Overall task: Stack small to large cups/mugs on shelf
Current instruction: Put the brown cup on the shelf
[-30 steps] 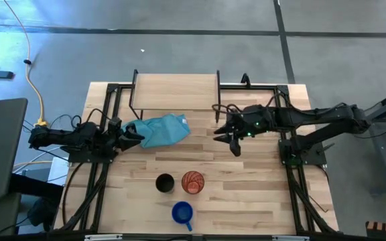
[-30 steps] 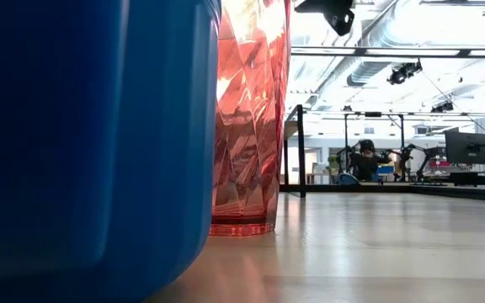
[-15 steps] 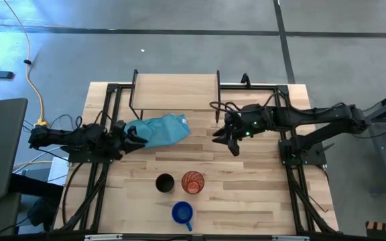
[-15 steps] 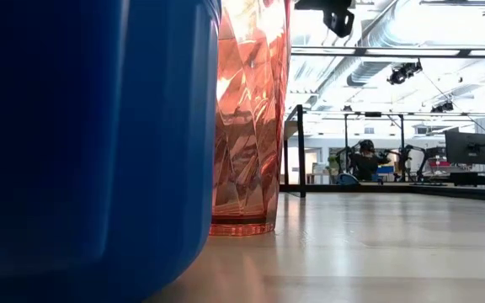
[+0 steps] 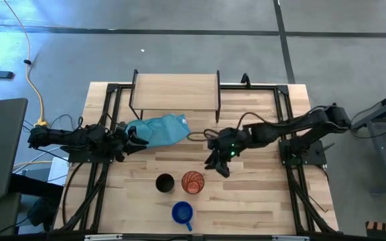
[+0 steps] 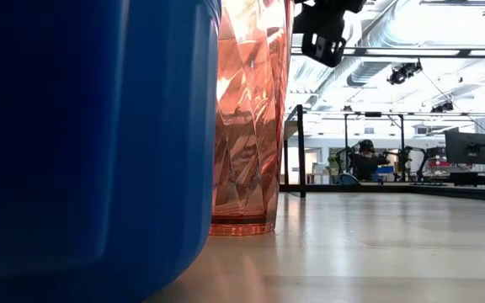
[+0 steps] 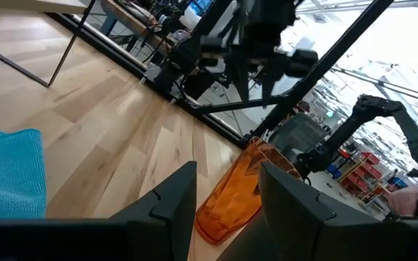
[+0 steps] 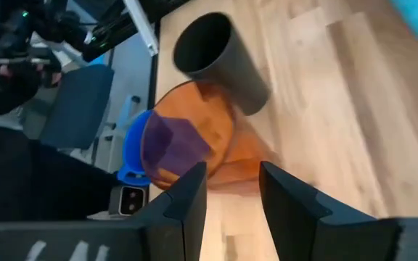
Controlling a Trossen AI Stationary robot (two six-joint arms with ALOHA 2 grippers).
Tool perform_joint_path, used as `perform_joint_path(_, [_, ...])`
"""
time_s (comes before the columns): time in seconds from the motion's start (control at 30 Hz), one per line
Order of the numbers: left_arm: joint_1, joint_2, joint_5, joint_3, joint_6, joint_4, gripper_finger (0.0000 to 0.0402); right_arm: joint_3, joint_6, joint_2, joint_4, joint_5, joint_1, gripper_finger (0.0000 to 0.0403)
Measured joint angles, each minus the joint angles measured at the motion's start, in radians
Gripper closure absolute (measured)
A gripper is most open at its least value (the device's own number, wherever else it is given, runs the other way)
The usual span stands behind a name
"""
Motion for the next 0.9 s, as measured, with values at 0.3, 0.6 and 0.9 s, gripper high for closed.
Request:
perform_joint_path(0.3, [0.000,0.007,0.000,0.000,0.000,0.000,0.0263,0.003,-0.081,0.024,0.145,0.091,0.063,0.0284])
perform_joint_path(0.6, [0.000,0.069,0.000,0.000,-0.002,-0.001,0.0263,0.302,-0.232,0.132,-0.206,0.115,0.065,0.0284])
perform_joint_path(0.9, [0.000,0.124,0.001,0.000,-0.022,0.000,0.0263,0.637,-0.309,0.367,-0.529,0.108,0.045,0.0284])
